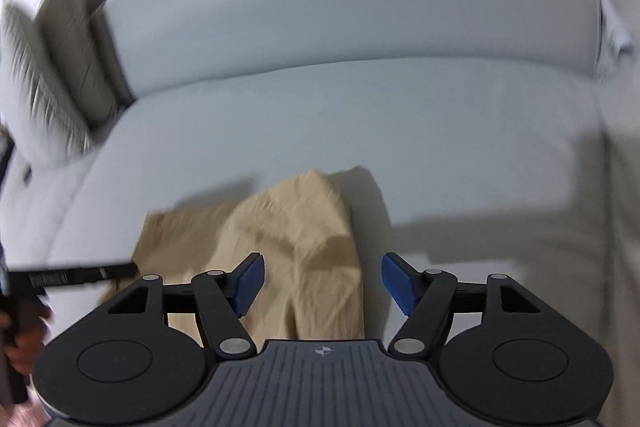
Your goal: Fold clothes
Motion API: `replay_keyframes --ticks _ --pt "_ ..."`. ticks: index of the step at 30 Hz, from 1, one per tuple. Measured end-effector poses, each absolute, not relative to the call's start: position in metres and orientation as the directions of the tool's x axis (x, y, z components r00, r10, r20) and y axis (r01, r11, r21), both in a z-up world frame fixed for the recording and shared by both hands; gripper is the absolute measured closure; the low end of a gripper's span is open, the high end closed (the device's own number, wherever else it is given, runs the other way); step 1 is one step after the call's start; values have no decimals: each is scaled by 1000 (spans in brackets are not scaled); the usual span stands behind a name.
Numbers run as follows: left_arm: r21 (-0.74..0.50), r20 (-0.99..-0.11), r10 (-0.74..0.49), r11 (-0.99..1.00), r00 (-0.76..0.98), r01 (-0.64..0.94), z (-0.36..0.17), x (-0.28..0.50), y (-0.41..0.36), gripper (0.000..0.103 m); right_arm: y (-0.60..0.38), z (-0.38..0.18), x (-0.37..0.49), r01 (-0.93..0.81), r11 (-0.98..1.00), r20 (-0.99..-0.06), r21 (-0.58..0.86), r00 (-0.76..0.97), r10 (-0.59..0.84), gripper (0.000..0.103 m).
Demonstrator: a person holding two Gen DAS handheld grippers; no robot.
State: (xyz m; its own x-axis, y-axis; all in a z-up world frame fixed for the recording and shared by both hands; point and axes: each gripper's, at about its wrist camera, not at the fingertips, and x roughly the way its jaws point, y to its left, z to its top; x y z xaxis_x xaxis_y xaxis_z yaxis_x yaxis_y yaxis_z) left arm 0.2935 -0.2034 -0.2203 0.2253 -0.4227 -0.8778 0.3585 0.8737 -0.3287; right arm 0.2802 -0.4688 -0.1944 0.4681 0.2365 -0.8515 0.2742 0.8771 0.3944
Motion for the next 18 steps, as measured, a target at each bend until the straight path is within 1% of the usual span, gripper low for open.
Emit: replay_keyframes --ticks 2,5,6,7,8,9,10,11,12,13,15,18 --pt "-314 -882 -418 865 217 390 -232 303 -211 44 -476 -209 290 292 868 -858 402 452 245 36" --pt "-294 -878 -418 855 233 427 -241 314 -221 45 -480 -226 305 281 864 -857 419 436 274 31" --pt "-289 -877 -417 854 237 433 -243 317 -224 47 -480 -224 305 278 864 -858 420 433 278 23" --pt "-281 -876 -417 849 242 447 -245 319 -228 53 -477 -227 309 262 868 -860 421 419 291 22" --pt "-270 -876 -414 846 248 459 -246 318 -230 58 -470 -226 313 217 897 -875 386 393 282 23" --pt "-255 -874 -415 835 255 487 -247 316 -233 73 -466 -224 313 193 911 -884 364 381 273 34" --pt "-275 -870 -433 825 238 494 -247 316 -234 93 -460 -222 315 155 929 -891 336 374 259 66" --pt "-294 -868 -443 823 224 486 -247 320 -234 93 -459 -219 318 126 936 -889 328 376 261 85" --pt "-282 -870 -435 826 233 489 -245 319 -235 94 -461 -217 319 139 925 -886 353 369 283 97" --pt "-250 -871 -422 821 251 513 -239 318 -237 94 -462 -216 320 153 913 -881 378 362 305 98" --pt "-215 -863 -416 816 287 537 -226 310 -236 94 -458 -206 319 98 934 -880 343 380 284 98" --pt "-198 -829 -439 810 348 551 -197 299 -228 94 -450 -168 305 34 952 -842 305 476 253 98"
